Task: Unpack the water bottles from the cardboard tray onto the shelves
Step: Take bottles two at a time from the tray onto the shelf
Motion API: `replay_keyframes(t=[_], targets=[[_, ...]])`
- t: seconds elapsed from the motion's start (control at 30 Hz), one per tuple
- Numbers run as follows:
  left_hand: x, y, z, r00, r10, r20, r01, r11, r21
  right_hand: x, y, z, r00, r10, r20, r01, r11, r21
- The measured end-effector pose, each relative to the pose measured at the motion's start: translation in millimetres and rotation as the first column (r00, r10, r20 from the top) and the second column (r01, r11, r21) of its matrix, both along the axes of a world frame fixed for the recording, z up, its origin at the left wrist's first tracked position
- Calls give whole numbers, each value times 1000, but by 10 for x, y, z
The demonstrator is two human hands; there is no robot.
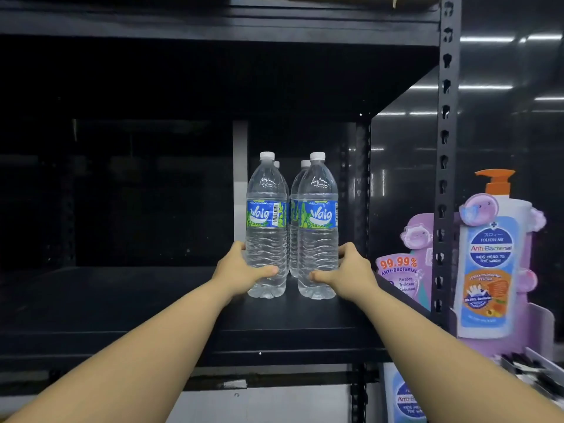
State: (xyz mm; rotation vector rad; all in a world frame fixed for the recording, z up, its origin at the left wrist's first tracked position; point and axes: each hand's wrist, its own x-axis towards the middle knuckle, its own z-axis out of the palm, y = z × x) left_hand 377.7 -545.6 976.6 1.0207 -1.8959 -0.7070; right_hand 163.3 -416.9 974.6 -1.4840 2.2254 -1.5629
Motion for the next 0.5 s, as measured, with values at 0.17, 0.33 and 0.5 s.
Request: replay_keyframes(t=[0.17, 0.33, 0.5], targets=[[-154, 13, 37, 999, 3, 32, -3, 1000, -7, 51, -108, 44, 999, 11, -33, -10, 999, 37], [-218, -22, 12, 1000, 6, 20, -6, 1000, -13, 66, -215, 27, 999, 19, -31, -18, 999, 36], [-231, -88, -127, 997, -26, -68, 25, 1000, -12, 55, -283, -41, 998, 43, -38, -42, 999, 17]])
